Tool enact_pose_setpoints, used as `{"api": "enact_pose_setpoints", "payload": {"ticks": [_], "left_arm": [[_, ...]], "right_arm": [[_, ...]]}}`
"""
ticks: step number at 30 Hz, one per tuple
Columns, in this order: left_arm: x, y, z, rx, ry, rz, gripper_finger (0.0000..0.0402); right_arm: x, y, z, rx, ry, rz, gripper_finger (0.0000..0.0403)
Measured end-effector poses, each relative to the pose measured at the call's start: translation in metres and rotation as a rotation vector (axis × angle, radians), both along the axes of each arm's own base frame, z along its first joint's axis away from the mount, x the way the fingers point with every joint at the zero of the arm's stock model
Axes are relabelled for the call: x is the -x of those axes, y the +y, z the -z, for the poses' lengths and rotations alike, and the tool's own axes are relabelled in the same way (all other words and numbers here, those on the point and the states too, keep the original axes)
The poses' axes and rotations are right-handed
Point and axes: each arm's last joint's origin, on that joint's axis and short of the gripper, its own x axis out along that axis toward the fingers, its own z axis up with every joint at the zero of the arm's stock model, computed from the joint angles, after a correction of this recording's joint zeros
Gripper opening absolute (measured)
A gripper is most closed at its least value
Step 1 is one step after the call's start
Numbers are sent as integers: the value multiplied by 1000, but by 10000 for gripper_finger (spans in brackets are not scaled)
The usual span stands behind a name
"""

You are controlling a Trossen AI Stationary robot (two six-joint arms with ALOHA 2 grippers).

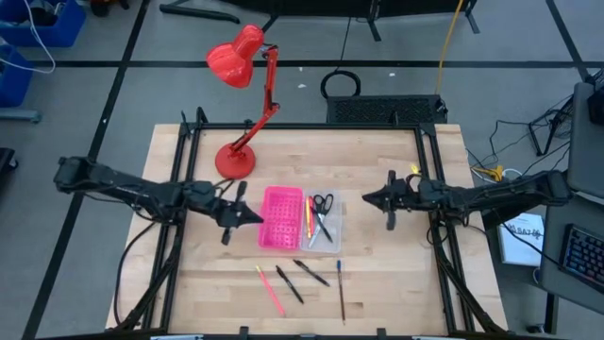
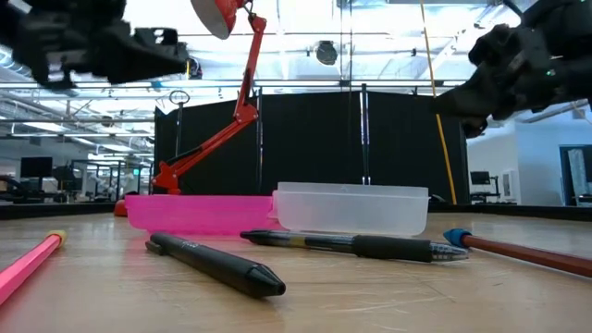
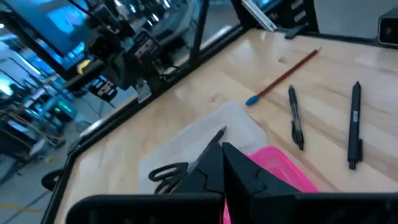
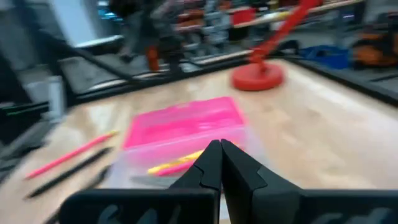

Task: Pick & place school supplies into a supply box
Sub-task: Put the left black pen into the pink supply box

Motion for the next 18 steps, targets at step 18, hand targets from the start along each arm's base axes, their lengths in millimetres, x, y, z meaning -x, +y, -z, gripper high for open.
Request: {"api": "enact_pose_setpoints", "payload": {"ticks": [18], "left_arm": [[21, 12, 36, 216, -49, -154, 14]], "right_arm": [[-89, 45, -55, -85, 466, 90, 0]]}}
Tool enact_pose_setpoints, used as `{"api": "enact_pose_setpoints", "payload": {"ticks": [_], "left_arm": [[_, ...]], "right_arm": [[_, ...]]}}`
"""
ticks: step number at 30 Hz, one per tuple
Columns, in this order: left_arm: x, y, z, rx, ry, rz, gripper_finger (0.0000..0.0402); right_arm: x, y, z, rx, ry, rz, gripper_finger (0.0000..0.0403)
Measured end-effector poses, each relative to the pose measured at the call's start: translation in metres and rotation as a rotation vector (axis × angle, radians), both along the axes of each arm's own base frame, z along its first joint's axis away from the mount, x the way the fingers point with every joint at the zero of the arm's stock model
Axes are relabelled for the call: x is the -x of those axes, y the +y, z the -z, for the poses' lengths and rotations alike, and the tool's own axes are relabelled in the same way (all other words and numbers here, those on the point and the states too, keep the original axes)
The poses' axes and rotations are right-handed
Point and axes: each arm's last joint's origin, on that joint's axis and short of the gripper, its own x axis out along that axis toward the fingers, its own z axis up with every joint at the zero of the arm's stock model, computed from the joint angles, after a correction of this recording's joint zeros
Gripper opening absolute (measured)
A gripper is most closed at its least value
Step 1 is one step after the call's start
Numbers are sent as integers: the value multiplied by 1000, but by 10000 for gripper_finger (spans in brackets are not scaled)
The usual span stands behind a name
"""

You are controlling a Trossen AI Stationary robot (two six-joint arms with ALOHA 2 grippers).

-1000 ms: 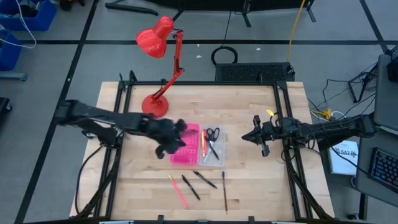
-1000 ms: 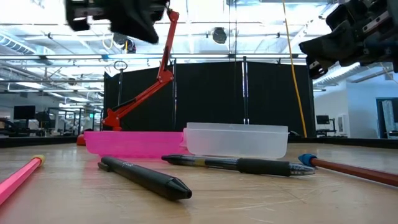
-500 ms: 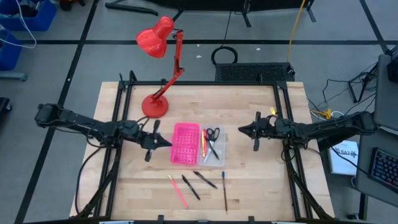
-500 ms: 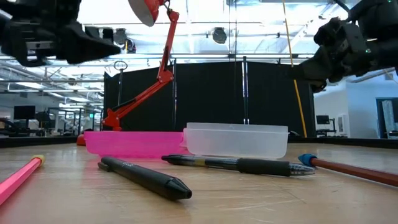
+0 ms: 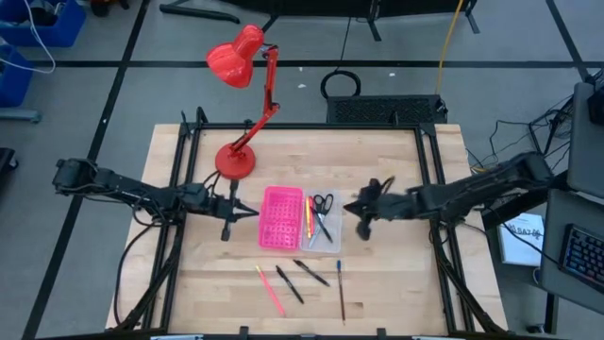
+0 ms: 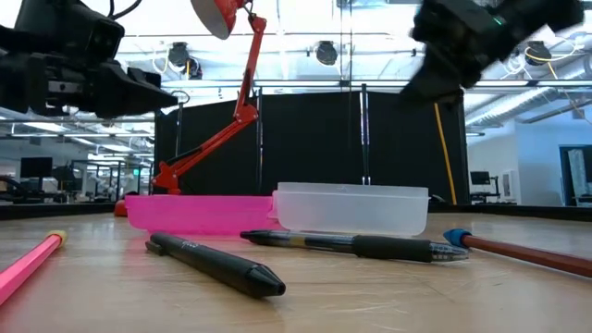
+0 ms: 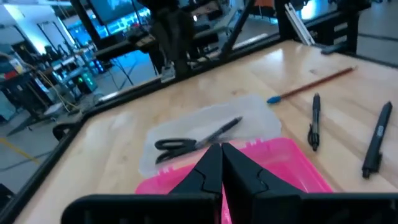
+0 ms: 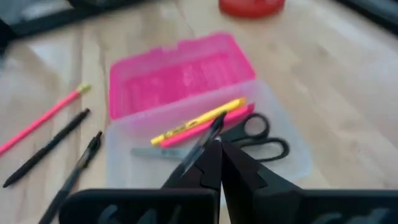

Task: Pick & place school supplies into a supply box
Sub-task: Put the left black pen into the pink supply box

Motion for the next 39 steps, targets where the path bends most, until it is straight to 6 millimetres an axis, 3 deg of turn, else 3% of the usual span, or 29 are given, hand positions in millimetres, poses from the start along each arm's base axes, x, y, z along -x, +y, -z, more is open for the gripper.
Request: {"api": "enact_pose_setpoints", "payload": {"ticks": [5, 9, 15, 21, 28, 32, 39], "left_arm": [[0, 0, -1, 98, 4, -13, 18], [1, 0, 8, 166, 107, -32, 8], [3, 0, 16, 102, 179, -28, 14], [3, 2, 15, 57, 170, -75, 31], [3, 3, 15, 8, 163, -78, 14], [3, 3, 14, 4, 156, -88, 4], [2, 3, 13, -1, 139, -86, 33]], "right_arm": [[-52, 20, -20, -56, 225, 70, 0], [-94, 28, -28, -72, 363, 129, 0], [-139, 33, -20, -94, 462, 96, 2], [-147, 32, 11, -145, 579, 134, 59], [-149, 18, 32, -232, 656, 284, 149], [-150, 14, 35, -280, 666, 319, 163], [-147, 15, 37, -322, 706, 329, 157]]}}
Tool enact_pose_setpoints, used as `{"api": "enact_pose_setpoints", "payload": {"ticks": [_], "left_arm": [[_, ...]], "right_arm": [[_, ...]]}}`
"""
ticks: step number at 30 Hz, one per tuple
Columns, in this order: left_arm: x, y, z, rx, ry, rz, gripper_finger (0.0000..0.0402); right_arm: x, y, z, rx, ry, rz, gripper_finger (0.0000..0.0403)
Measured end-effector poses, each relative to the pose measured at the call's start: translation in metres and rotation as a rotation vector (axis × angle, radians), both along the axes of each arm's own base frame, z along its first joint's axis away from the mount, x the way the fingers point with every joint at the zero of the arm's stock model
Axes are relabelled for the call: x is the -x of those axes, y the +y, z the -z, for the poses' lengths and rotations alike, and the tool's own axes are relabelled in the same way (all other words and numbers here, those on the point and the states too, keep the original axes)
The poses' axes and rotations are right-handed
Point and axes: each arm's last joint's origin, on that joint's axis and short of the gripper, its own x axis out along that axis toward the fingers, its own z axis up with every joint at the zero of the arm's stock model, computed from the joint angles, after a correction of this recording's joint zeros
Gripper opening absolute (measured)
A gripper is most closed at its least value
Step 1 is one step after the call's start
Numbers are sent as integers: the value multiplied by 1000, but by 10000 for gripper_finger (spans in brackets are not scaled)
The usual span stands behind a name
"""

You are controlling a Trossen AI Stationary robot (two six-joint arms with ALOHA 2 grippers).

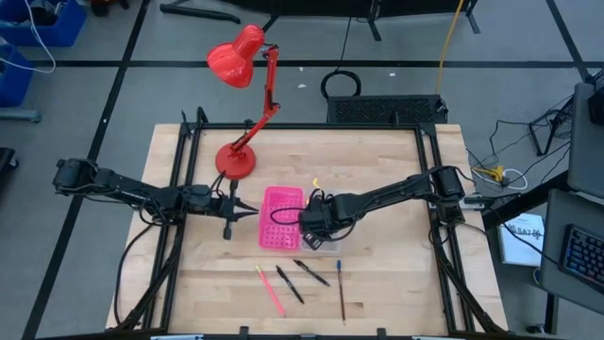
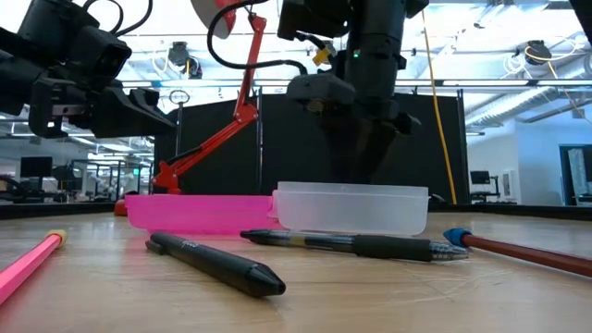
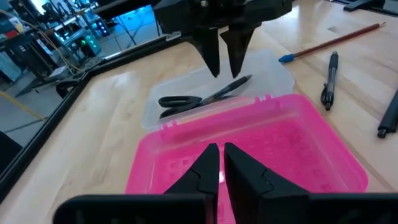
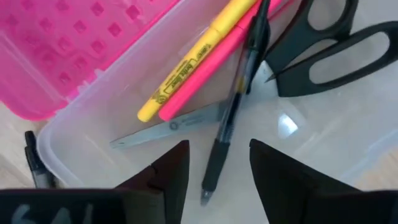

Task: Pick & place school supplies into a supply box
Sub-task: Put the left black pen into the pink supply box

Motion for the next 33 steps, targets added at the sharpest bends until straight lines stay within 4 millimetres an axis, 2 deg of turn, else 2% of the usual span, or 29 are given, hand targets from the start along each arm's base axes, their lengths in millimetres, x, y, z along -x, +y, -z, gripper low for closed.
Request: {"api": "enact_pose_setpoints", "payload": {"ticks": [7, 12, 17, 23, 27, 32, 33], "left_arm": [[0, 0, 0, 1, 0, 0, 30], [0, 0, 0, 17, 1, -5, 15], [0, 0, 0, 23, 1, -7, 4], [0, 0, 0, 29, -2, -8, 29], [0, 0, 0, 35, -1, -9, 36], [0, 0, 0, 58, -1, -16, 25], [0, 0, 0, 58, 0, -16, 21]], "right_arm": [[12, -1, 21, 0, 58, 12, 147], [16, -4, 37, -26, 39, 27, 147], [15, -3, 39, -21, 13, -14, 146], [14, -3, 39, -19, 8, -52, 139], [14, -3, 39, -19, 7, -46, 112], [13, -3, 38, -22, -3, -46, 32], [13, -3, 38, -25, -3, -48, 27]]}}
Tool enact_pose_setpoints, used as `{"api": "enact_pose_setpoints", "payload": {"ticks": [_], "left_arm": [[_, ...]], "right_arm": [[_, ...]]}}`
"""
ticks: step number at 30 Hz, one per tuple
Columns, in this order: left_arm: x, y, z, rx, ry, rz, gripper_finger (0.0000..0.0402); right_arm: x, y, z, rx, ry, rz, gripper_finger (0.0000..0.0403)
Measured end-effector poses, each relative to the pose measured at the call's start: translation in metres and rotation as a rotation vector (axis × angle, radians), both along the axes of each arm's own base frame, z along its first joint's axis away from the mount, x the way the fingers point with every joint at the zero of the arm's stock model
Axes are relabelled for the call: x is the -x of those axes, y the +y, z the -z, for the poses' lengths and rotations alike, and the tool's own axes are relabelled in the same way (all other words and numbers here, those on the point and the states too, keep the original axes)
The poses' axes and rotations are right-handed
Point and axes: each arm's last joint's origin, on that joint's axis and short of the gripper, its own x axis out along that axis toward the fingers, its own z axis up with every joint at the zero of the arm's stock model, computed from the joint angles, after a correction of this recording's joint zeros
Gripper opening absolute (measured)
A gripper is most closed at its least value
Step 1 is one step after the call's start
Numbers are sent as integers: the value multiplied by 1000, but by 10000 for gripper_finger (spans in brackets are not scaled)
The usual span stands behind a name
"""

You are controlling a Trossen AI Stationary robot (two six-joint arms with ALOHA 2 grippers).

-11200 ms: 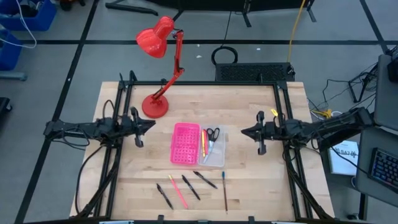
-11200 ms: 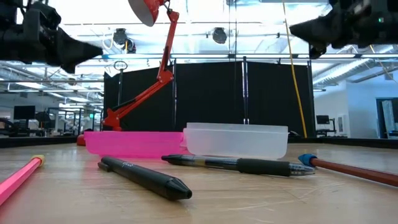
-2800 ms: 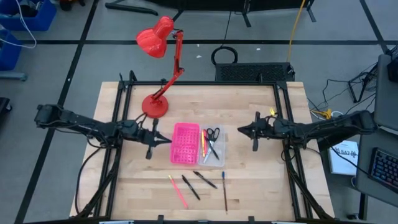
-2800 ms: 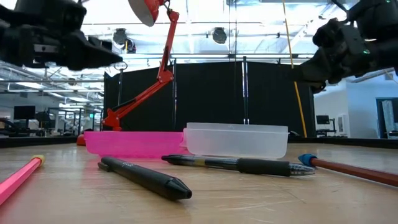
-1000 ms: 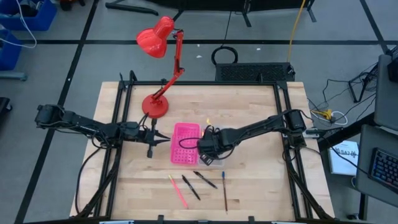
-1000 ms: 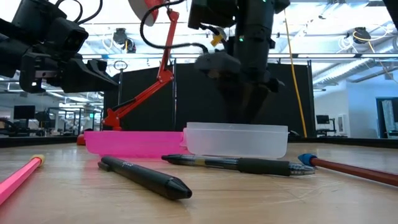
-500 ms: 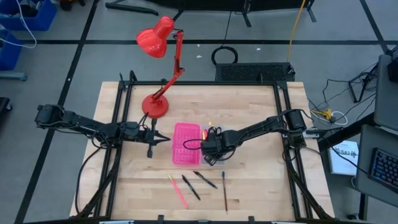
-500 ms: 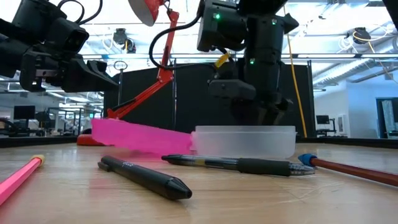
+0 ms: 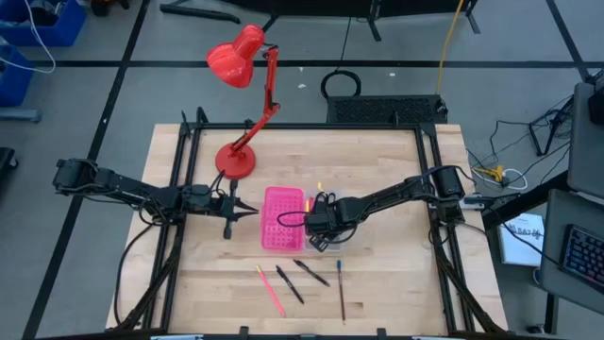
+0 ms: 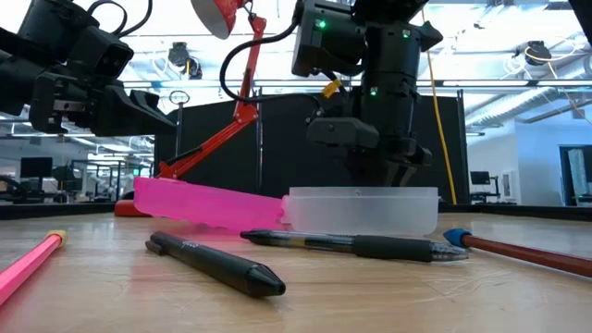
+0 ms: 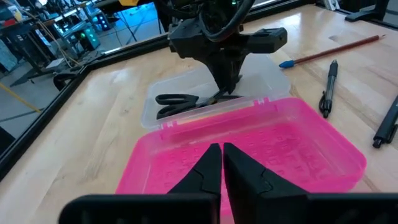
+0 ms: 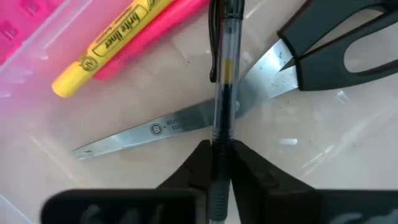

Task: Pick & place school supplies into a supply box
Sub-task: Put the left black pen into the pink supply box

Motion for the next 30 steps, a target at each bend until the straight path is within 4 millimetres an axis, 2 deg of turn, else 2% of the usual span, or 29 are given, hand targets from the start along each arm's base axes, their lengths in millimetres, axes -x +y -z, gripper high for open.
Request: {"api": "enact_pose_setpoints", "payload": {"ticks": [7, 15, 19, 25, 27, 30], "left_arm": [[0, 0, 0, 26, 1, -7, 5], [0, 0, 0, 54, 5, -14, 37], [0, 0, 0, 79, 6, -21, 41], [0, 0, 0, 106, 7, -28, 42], [0, 0, 0, 113, 8, -30, 42], [0, 0, 0, 121, 8, -33, 42]], "right_arm": [[3, 0, -10, -38, -17, 42, 31], [9, -1, -45, -64, -120, 96, 30], [11, -2, -56, -77, -172, 222, 30], [4, -3, -53, -107, -269, 426, 30], [2, -3, -46, -131, -328, 450, 30], [10, -6, -24, -166, -348, 535, 30]]}}
